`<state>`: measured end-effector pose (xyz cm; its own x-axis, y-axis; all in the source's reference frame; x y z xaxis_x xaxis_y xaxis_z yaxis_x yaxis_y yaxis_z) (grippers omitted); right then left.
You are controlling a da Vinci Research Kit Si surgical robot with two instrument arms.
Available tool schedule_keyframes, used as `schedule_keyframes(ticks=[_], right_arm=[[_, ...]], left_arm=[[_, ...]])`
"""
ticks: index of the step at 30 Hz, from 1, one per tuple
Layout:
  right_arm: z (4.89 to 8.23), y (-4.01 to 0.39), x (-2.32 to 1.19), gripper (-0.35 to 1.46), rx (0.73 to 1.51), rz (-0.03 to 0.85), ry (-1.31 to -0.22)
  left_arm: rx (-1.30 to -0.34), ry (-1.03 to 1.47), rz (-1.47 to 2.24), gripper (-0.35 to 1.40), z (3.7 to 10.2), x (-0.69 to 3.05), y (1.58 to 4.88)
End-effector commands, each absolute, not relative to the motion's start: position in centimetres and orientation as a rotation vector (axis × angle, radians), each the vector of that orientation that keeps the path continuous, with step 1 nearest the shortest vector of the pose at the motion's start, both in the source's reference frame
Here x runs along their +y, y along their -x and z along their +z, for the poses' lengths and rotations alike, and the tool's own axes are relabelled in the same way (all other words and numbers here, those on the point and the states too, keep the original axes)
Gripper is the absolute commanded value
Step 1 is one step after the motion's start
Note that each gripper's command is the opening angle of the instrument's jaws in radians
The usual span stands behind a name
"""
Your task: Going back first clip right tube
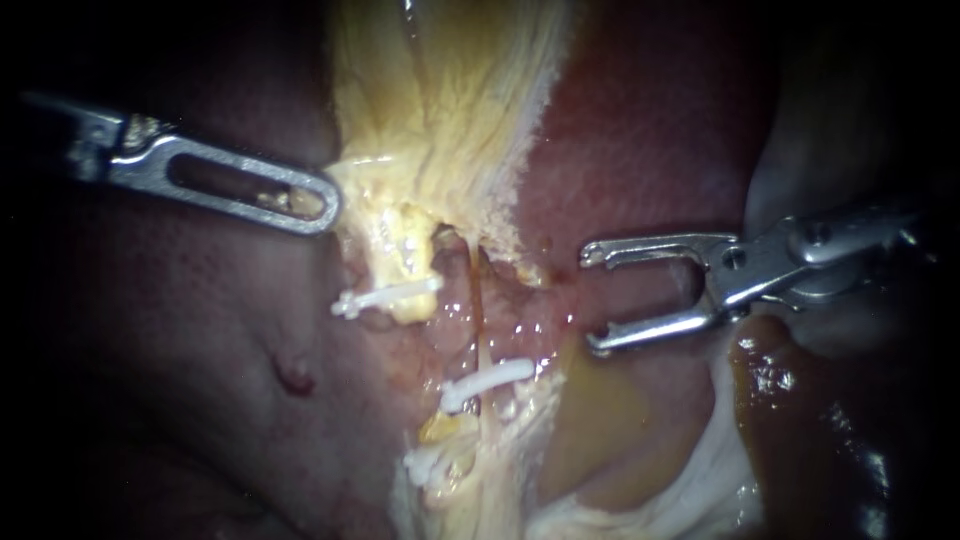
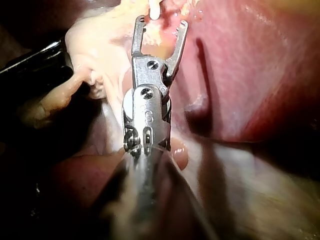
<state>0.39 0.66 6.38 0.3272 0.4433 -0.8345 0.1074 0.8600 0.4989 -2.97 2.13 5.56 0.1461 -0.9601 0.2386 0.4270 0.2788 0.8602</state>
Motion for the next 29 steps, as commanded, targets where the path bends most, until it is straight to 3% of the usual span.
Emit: schedule_keyframes(ticks=[1,16,29], right_arm=[[6.39,-0.39,0.66,0.50,1.233,0.230,-0.527],[6.39,-0.40,0.65,0.50,1.242,0.225,-0.537],[6.37,-0.41,0.64,0.50,1.253,0.229,-0.536]], left_arm=[[-0.924,-0.723,-1.132,-0.35,5.60,2.12,3.00],[-0.920,-0.750,-1.094,-0.35,6.07,2.01,3.54],[-0.914,-0.749,-1.089,-0.35,6.12,2.00,3.54]])
